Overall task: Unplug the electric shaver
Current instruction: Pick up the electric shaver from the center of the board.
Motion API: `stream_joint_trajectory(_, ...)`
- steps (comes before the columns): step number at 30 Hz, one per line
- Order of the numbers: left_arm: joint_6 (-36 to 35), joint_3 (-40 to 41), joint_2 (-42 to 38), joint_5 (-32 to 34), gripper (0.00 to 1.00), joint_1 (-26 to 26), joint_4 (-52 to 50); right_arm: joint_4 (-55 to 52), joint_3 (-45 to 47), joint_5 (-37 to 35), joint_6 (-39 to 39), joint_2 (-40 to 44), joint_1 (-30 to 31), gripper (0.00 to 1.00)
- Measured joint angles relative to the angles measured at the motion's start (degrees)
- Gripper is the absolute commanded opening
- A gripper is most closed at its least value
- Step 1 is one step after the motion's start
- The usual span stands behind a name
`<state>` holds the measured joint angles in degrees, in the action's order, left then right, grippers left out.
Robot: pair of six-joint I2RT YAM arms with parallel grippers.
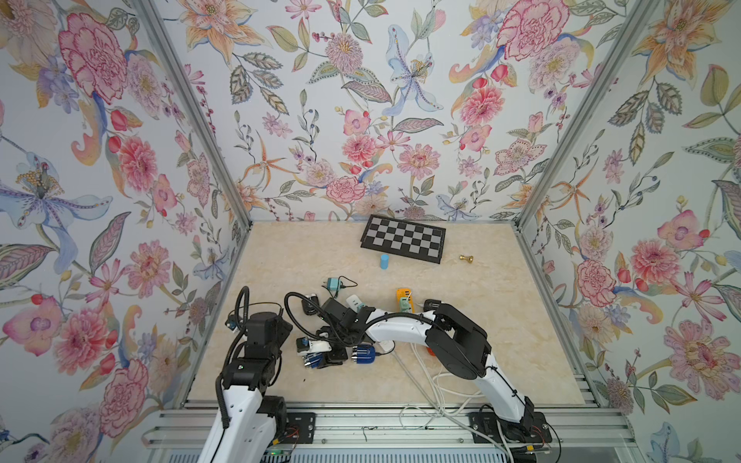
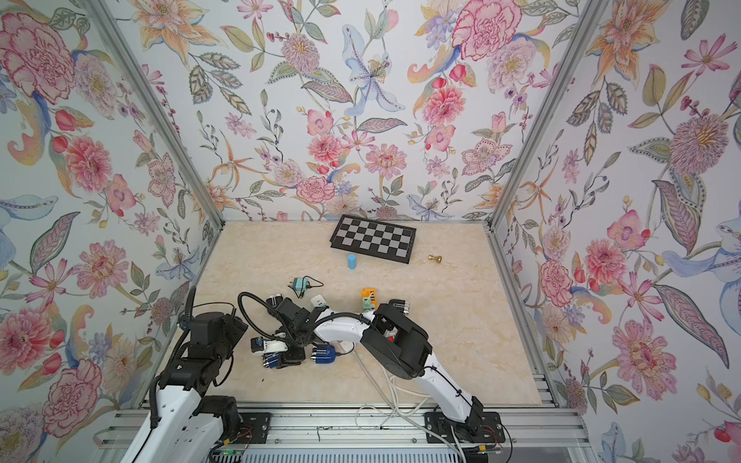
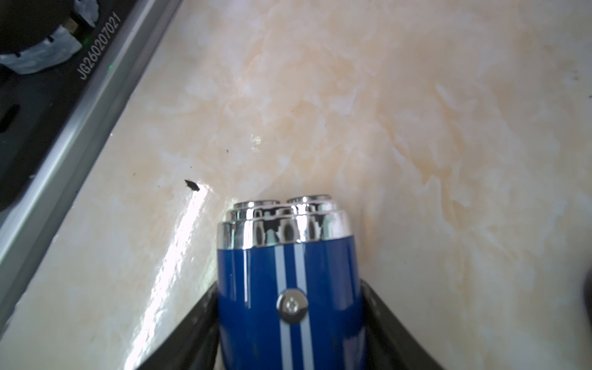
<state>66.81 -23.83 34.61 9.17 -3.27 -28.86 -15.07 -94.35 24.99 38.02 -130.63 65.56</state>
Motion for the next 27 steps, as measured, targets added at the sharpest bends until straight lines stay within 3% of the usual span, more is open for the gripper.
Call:
stream_joint_trajectory(4,0.02,0.42,-0.7,-0.22,0.82,0.0,0.17,0.33,0.09,-0.15,-0.37,0.0,0.0,0.52)
stream_joint_trajectory(12,0.0,1.42,-2.25,-2.86,0.82,0.0,2.75,2.03,2.45,0.09,-2.91,1.66,-1.16,0.53)
stream_joint_trajectory(27,0.52,7.89,-5.27,-13.81,0.8,-1.29,23.47,2.51,-2.32,3.45,-13.25,7.63,-9.99,0.53)
